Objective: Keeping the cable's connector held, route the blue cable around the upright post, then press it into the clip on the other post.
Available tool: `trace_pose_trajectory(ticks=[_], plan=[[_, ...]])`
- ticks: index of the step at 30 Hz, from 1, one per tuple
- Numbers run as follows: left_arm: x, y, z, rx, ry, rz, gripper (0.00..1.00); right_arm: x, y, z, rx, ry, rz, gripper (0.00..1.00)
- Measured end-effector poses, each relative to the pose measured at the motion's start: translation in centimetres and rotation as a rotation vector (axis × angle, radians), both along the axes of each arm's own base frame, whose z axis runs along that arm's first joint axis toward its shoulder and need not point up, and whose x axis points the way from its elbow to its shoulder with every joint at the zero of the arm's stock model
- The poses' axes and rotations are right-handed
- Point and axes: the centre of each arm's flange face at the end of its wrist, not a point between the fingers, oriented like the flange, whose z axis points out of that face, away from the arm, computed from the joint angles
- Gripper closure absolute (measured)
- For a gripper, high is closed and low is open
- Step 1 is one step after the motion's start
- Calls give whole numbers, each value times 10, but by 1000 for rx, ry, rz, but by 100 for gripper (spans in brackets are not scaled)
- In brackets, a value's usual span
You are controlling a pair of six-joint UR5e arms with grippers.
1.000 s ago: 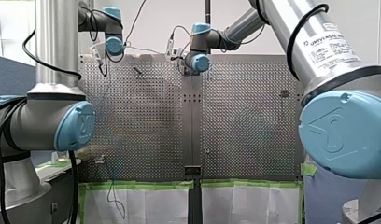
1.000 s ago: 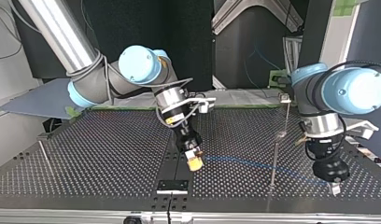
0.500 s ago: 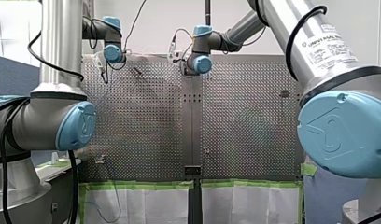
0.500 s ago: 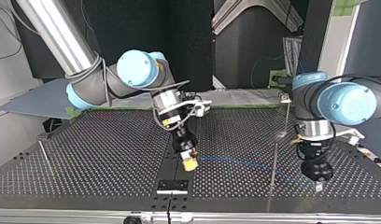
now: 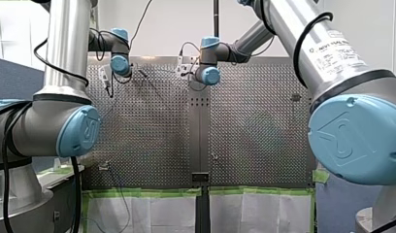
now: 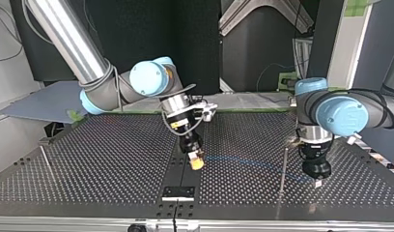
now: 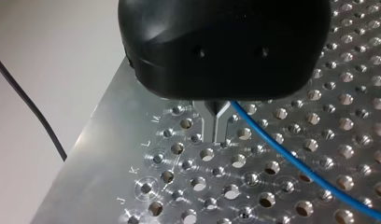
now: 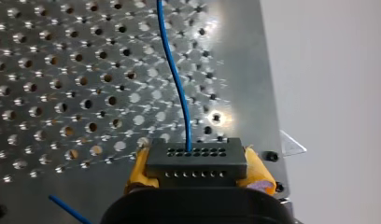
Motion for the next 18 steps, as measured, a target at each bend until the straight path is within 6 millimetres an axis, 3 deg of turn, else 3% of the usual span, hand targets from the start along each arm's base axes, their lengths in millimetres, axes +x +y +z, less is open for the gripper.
trace_pose_trajectory(ticks=[5,12,18], plan=[[3,-3,-10,-13,22,-12,100,1,-3,-17,16,24,-5,100],[10,-10,-43,-21,112,-24,100,2,-6,-46,42,65,-14,100],[10,-19,-51,-40,134,-25,100,-2,-5,-65,60,92,-24,100]])
